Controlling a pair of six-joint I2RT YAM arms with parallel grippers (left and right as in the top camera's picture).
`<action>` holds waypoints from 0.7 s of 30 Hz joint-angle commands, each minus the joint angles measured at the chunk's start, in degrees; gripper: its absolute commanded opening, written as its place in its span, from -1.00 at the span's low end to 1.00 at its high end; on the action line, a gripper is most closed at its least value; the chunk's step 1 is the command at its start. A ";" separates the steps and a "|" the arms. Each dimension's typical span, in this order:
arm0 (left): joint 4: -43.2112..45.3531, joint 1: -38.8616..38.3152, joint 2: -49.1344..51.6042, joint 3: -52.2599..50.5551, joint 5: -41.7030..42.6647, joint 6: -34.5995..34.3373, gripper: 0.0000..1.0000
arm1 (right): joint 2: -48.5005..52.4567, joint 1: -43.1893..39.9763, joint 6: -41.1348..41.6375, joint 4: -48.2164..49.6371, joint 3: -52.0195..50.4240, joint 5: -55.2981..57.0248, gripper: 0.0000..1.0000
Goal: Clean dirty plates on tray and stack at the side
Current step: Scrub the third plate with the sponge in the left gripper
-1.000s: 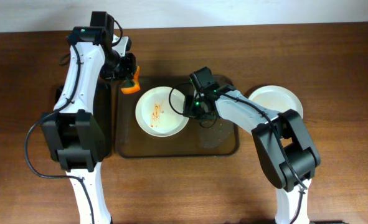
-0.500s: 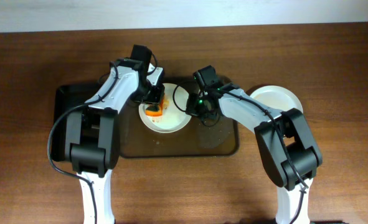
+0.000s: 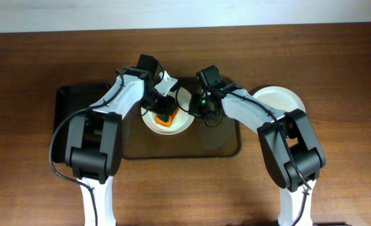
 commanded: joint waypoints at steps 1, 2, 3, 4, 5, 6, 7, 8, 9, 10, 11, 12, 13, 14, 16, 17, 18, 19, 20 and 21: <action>5.40 -1.77 3.63 -2.01 -6.91 -8.66 -1.00 | 2.71 0.17 0.33 -0.11 -1.01 2.05 -0.92; 6.45 -1.77 3.63 -2.01 -11.08 -11.93 -1.00 | 2.71 0.17 0.33 -0.20 -1.01 2.05 -0.92; 7.61 -1.77 3.63 -2.01 -17.51 -16.50 -1.00 | 2.71 0.17 0.33 -0.22 -1.01 2.05 -0.92; 8.02 -1.77 3.63 -2.01 -25.46 -21.59 -1.00 | 2.71 0.17 0.33 -0.20 -1.01 2.05 -0.91; 7.28 -1.77 3.63 -2.01 -36.81 -30.80 -1.00 | 2.71 0.17 0.33 -0.20 -1.01 2.05 -0.92; 6.10 -1.75 3.63 -2.01 -44.37 -37.62 -1.00 | 2.71 0.17 0.33 -0.20 -1.01 2.05 -0.91; 5.14 -1.77 3.63 -2.01 -48.46 -40.83 -1.00 | 2.71 0.17 0.33 -0.20 -1.01 2.05 -0.91; 4.20 -1.77 3.63 -2.01 -49.55 -41.18 -1.00 | 2.71 0.17 0.33 -0.20 -1.01 2.08 -0.92; 3.04 -1.77 3.63 -2.01 -49.55 -41.18 -1.00 | 2.71 0.17 0.33 -0.17 -1.01 2.08 -0.92; 1.14 -1.77 3.63 -2.01 -49.55 -41.20 -1.00 | 2.71 0.17 0.33 -0.13 -1.01 2.08 -0.92; -0.33 -1.77 3.63 -2.01 -49.55 -41.20 -1.00 | 2.71 0.17 0.33 -0.07 -1.01 2.05 -0.92; -2.03 -1.77 3.63 -2.01 -49.35 -41.18 -1.00 | 2.71 0.17 0.33 -0.07 -1.01 2.05 -0.91; -3.82 -1.77 3.63 -2.01 -49.07 -41.16 -1.00 | 2.71 0.17 0.33 -0.07 -1.01 2.05 -0.92; -5.35 -1.77 3.63 -2.01 -48.52 -41.13 -1.00 | 2.71 0.17 0.31 -0.07 -1.01 2.05 -0.92; -8.24 -1.77 3.63 -2.01 -42.51 -36.96 -1.00 | 2.71 0.17 0.33 -0.02 -1.01 2.08 -0.92; -8.74 -1.77 3.63 -2.01 -37.38 -32.81 -1.00 | 2.71 0.17 0.33 -0.02 -1.01 2.08 -0.92; -8.98 -1.77 3.63 -2.01 -29.35 -26.25 -1.00 | 2.71 0.17 0.33 -0.02 -1.01 2.05 -0.92; -9.01 -1.77 3.63 -2.01 -22.64 -20.85 -1.00 | 2.71 0.17 0.33 -0.02 -1.01 2.08 -0.92; -9.03 -1.77 3.63 -2.01 -14.99 -14.25 -1.00 | 2.71 0.17 0.33 -0.02 -1.01 2.05 -0.92; -9.03 -1.77 3.63 -2.01 -7.80 -8.11 -1.00 | 2.71 0.17 0.33 -0.02 -1.01 2.05 -0.92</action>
